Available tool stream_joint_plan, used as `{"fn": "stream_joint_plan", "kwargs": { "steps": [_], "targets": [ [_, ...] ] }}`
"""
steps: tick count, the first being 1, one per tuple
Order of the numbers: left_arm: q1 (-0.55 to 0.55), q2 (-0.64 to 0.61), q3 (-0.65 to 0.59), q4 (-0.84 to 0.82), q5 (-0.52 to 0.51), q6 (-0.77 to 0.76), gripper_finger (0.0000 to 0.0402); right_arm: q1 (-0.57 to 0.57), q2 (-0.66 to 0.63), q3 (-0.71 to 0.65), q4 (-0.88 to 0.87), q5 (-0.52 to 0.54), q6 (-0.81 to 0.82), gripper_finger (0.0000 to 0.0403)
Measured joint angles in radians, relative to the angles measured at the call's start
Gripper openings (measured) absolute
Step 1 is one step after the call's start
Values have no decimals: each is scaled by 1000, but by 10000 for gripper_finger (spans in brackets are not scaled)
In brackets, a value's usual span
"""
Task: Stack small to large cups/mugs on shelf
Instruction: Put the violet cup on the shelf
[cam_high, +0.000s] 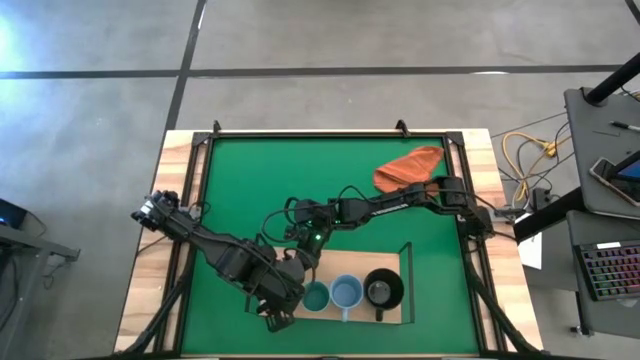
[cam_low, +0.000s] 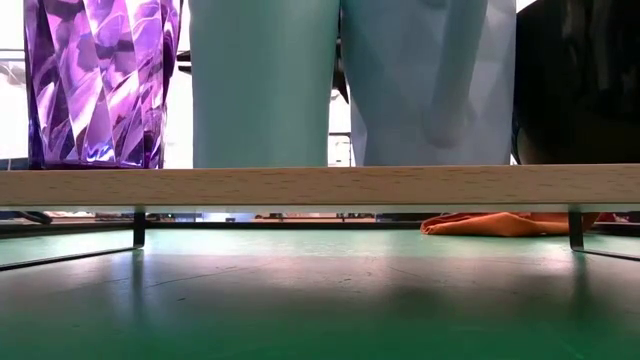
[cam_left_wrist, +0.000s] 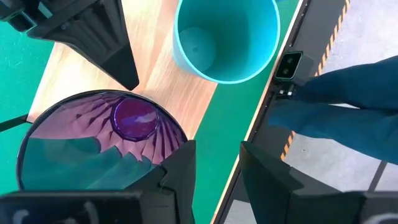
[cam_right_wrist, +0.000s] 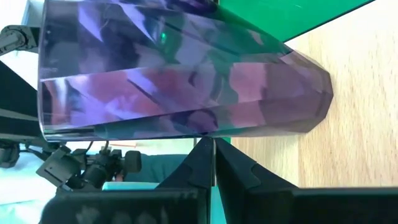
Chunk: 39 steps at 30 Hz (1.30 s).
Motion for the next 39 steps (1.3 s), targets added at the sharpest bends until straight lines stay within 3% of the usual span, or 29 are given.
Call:
{"fn": "stream_joint_plan", "kwargs": {
  "steps": [8,14,23,33,39],
  "targets": [
    [-1,-10,18,-35,-39,0,109,-8,0,0,-46,-6,-36,12],
    [0,-55,28,-201,-144,-106,109,-42,-3,0,-46,-17,-37,12],
    [5,-162,-138,-189,-169,-278,109,-81,-11,5,-46,-37,-36,12],
    [-11,-323,-356,-192,-148,-680,109,-107,-14,5,-47,-53,-37,12],
    [-35,-344,-418,-99,-72,-719,109,-113,-14,5,-47,-53,-37,12]
  ]
}}
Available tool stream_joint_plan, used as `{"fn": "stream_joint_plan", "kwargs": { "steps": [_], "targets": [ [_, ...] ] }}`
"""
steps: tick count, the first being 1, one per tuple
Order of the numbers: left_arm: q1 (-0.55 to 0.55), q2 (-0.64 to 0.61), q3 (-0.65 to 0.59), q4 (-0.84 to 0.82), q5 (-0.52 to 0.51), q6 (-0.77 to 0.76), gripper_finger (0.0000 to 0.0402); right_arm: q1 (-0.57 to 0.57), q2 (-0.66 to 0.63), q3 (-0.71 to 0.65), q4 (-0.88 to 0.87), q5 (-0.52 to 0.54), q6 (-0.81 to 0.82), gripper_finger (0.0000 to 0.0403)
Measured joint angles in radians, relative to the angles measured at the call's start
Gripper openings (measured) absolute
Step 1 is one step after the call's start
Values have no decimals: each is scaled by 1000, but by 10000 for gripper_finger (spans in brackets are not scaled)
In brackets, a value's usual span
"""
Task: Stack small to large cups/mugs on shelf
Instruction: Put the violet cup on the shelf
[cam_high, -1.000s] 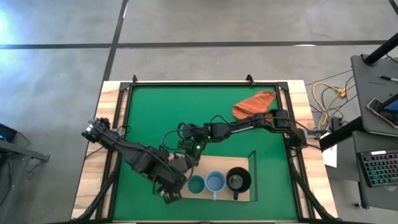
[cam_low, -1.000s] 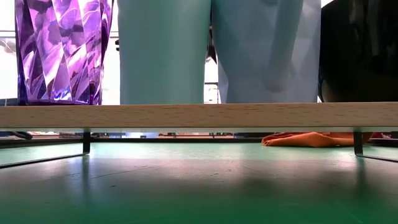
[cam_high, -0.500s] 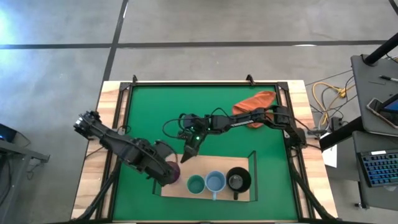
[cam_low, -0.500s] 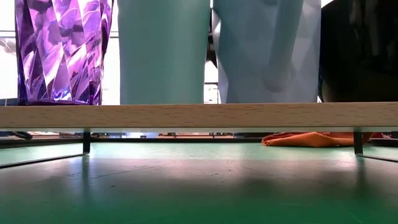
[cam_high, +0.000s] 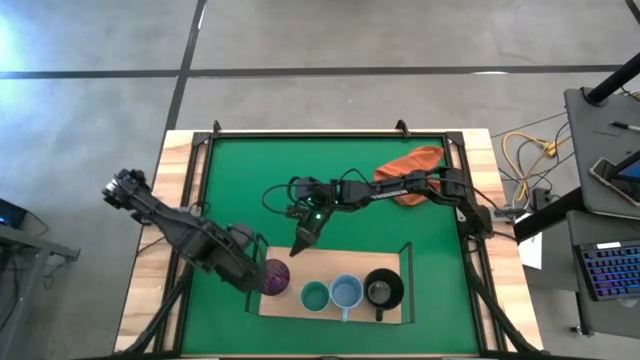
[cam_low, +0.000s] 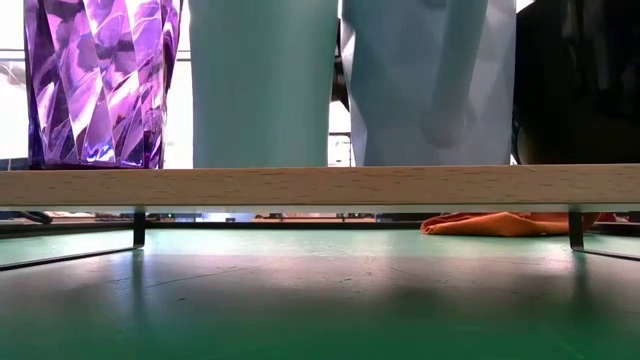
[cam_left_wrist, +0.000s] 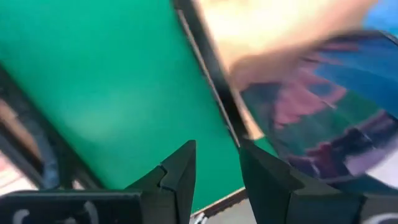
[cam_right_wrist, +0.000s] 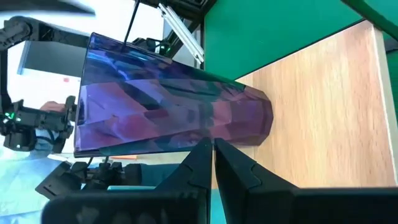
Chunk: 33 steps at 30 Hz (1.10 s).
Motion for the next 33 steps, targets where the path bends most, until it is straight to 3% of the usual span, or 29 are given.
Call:
{"fn": "stream_joint_plan", "kwargs": {
  "steps": [11,20,25,33],
  "targets": [
    [-17,104,12,84,19,73,109,-4,0,0,-3,0,-4,12],
    [-21,68,27,18,12,60,109,-8,0,0,-9,-42,-9,13],
    [-24,40,53,-32,-69,41,109,-44,-38,0,-14,-120,-20,13],
    [-33,-17,80,88,-213,112,109,-96,-250,2,-60,-70,-141,13]
  ]
}}
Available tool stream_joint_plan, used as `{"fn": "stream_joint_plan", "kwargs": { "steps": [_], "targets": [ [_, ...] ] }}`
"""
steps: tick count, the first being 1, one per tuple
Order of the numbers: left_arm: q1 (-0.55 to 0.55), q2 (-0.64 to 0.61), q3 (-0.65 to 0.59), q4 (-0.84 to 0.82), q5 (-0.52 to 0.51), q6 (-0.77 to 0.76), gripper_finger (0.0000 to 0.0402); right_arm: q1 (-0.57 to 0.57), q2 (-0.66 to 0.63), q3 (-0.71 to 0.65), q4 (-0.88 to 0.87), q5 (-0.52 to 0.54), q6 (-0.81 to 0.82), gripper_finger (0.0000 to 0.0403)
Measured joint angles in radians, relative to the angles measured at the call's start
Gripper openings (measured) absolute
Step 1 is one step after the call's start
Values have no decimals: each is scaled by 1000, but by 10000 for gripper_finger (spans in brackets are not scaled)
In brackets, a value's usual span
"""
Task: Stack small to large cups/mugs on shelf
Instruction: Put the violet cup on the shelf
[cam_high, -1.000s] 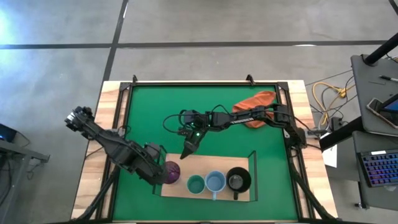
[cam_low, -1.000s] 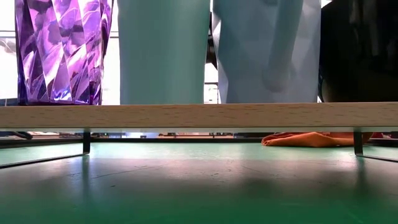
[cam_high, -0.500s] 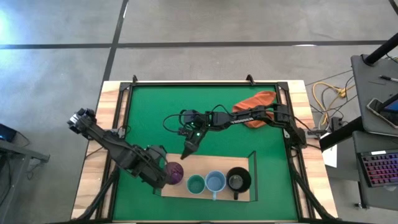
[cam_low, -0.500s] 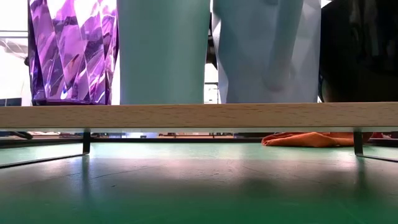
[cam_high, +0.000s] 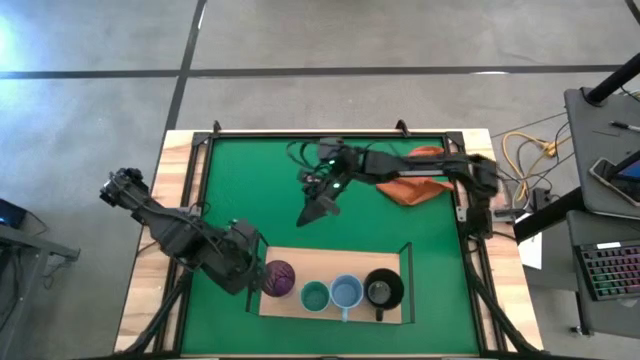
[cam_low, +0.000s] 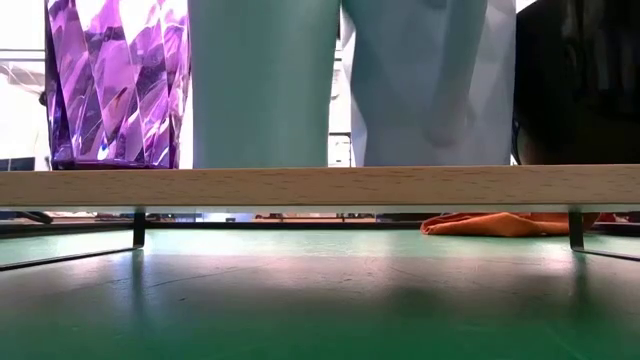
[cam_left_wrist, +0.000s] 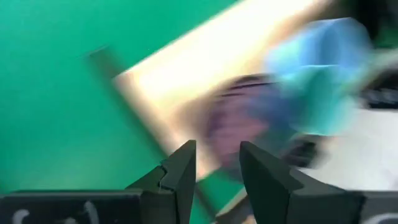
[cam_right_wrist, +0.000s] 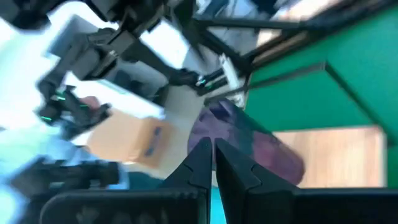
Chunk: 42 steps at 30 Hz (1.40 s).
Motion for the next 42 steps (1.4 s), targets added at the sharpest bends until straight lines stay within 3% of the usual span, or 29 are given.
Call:
{"fn": "stream_joint_plan", "kwargs": {
  "steps": [2,7,11,14,19,29,37,42],
  "targets": [
    [-13,-2,23,132,-37,112,109,2,-72,0,-99,85,-102,13],
    [-20,48,72,357,-66,277,107,5,-211,0,-494,431,-325,13],
    [-19,135,76,337,73,294,91,1,-262,-15,-726,597,-356,13],
    [-21,197,87,386,159,298,77,-1,-273,-44,-784,612,-336,13],
    [-42,275,140,557,158,303,61,-1,-273,-128,-743,614,-276,13],
    [-71,420,178,539,193,270,52,43,-225,-308,-512,518,-129,13],
    [-76,422,177,442,89,175,52,119,-160,-282,-366,498,-68,13],
    [-80,420,190,426,83,163,52,143,-112,-229,-356,444,-66,13]
  ]
}}
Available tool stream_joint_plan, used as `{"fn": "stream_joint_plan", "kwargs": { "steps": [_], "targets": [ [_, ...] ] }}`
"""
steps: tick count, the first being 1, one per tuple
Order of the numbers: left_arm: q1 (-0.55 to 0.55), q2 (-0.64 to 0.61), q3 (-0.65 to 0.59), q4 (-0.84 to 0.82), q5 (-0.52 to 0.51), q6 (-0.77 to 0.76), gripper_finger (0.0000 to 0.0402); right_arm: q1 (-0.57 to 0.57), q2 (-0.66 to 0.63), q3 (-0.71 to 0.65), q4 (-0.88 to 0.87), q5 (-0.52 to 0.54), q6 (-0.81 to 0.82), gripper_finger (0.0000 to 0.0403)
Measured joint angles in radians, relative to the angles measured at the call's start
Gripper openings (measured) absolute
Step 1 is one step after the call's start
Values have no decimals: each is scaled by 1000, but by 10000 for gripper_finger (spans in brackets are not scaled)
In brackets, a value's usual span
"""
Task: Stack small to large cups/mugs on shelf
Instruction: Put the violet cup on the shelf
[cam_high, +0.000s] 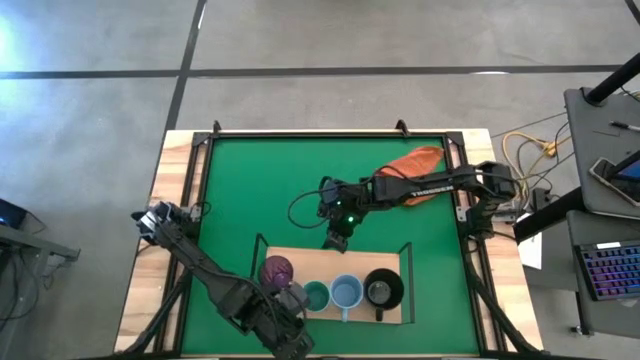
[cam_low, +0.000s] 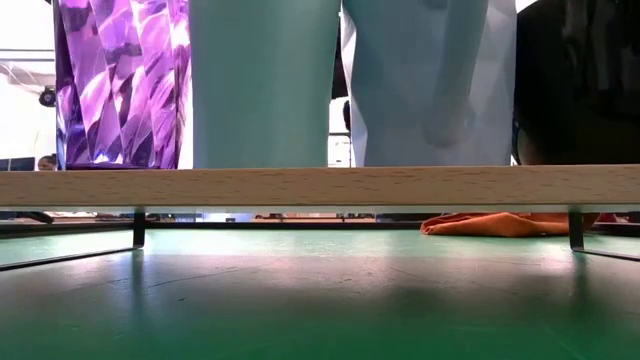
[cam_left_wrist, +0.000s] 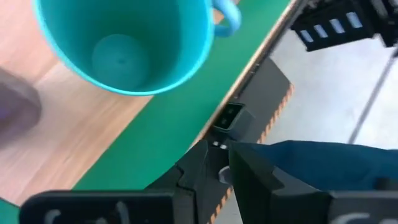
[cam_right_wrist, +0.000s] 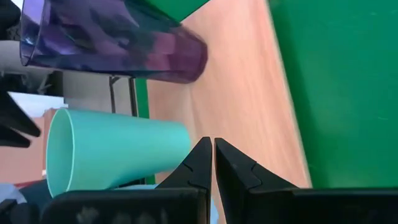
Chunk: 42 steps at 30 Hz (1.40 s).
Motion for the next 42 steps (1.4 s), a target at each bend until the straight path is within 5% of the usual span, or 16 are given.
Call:
{"fn": "stream_joint_plan", "kwargs": {
  "steps": [11,16,25,33,42],
  "targets": [
    [-22,-88,8,98,34,46,52,4,28,32,-5,-67,-8,13],
    [-48,-174,20,45,-67,69,52,42,0,31,-4,-85,-42,13],
    [-62,-344,8,-311,-377,112,52,155,-161,76,-142,312,-129,13],
    [-33,-367,-32,-597,-398,210,52,251,-174,124,-201,383,104,13],
    [23,-483,-215,-588,-463,304,52,346,-137,237,-182,474,213,13]
  ]
}}
